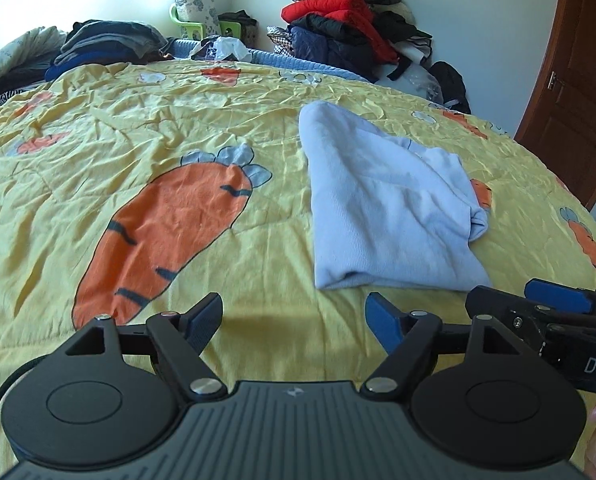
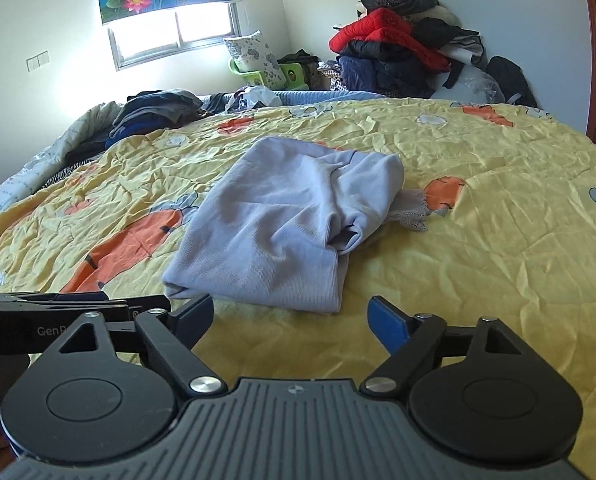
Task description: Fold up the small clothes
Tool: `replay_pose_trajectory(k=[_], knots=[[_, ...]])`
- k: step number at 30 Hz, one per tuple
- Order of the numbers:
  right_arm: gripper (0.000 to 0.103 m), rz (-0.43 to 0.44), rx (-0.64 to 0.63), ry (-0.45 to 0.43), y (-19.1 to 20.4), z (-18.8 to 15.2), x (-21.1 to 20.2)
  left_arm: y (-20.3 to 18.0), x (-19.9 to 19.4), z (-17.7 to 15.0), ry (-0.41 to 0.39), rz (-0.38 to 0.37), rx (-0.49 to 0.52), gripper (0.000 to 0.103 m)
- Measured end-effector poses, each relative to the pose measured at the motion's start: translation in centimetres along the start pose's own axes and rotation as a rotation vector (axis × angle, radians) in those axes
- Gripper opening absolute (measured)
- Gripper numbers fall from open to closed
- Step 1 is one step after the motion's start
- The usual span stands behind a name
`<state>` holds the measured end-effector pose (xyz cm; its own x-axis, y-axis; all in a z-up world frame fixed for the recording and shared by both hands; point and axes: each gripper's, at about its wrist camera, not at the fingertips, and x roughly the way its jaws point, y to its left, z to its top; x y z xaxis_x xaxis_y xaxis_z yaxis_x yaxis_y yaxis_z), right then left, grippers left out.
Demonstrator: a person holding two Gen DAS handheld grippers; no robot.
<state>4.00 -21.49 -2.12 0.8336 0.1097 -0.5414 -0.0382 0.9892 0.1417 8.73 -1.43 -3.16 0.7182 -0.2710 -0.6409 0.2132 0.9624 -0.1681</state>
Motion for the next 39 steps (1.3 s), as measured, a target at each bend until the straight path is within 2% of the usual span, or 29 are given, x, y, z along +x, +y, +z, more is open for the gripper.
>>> replay_pose_trajectory(k=[4, 16, 19, 26, 32, 39], knots=[[0.095, -0.027, -0.008, 0.009, 0.3, -0.7, -0.2, 0.0, -0.1, -0.8, 0.003, 0.006, 0.0, 0.079], [0.098, -0.069, 0.021, 0.04, -0.2, -1.9, 0.3, 0.1, -0.2, -2.1, -0.041, 0.057, 0.025, 0.088], [0.098, -0.088, -0.003, 0.03, -0.2, -2.1, 0.3, 0.0, -0.1, -2.4, -0.053, 0.076, 0.034, 0.097], [0.099, -0.105, -0.008, 0.034, -0.6, -2.9, 0.8, -0.6, 0.2, -2.8, -0.057, 0.098, 0.072, 0.103], [0.102, -0.111, -0.022, 0.039, -0.4, -3.2, 1.1, -1.2, 0.4, -3.0, -0.043, 0.125, 0.11, 0.103], [0.102, -0.138, -0.046, 0.052, 0.1, -3.3, 1.4, -1.2, 0.5, -3.0, -0.047, 0.132, 0.109, 0.103]])
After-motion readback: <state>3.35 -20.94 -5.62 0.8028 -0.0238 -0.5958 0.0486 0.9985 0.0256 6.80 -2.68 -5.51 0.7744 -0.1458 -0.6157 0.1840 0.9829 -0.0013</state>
